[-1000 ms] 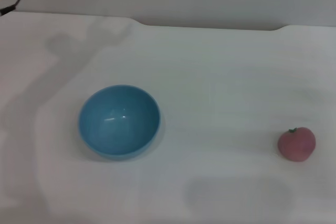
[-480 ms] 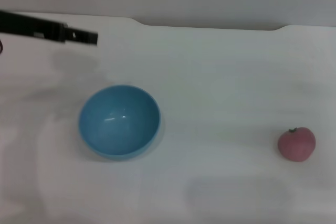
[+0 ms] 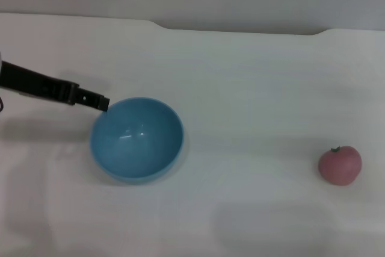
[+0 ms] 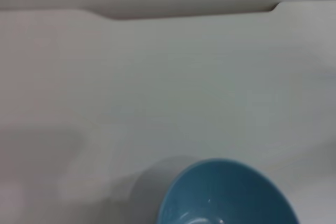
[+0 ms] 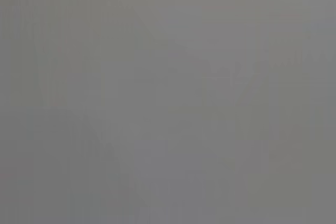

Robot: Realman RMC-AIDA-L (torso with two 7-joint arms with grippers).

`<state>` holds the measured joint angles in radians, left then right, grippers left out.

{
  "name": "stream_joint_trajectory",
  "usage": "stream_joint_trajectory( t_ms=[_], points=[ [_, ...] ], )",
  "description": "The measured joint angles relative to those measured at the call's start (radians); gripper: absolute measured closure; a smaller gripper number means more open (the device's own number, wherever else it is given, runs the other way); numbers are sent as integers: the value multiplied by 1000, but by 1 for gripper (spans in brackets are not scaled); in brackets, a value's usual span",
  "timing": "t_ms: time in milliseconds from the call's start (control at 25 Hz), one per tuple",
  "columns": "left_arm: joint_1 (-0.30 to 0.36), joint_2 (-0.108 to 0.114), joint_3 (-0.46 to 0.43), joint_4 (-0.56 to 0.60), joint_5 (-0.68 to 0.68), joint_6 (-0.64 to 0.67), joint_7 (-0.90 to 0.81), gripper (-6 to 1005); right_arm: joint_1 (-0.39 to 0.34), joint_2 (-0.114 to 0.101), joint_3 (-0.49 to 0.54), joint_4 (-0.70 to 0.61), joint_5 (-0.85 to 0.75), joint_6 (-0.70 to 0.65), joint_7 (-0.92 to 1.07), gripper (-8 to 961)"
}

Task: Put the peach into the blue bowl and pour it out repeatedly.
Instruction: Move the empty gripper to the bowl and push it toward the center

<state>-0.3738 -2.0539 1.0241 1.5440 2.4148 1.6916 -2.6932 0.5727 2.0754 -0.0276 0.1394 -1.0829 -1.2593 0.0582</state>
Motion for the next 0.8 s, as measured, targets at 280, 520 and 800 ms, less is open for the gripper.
stream_joint_trajectory(
  t_ms=[280, 520, 800],
  points=[
    [-17, 0, 9, -102, 14, -16, 14, 203, 7, 0, 0, -2, -3, 2, -1, 458],
    [-37, 3, 16, -201, 16, -85, 45, 204, 14, 0, 0, -2, -3, 2, -1, 459],
    [-62, 3, 16, -293, 51, -171, 93, 203, 9, 1, 0, -1, 0, 2, -1, 461]
  ],
)
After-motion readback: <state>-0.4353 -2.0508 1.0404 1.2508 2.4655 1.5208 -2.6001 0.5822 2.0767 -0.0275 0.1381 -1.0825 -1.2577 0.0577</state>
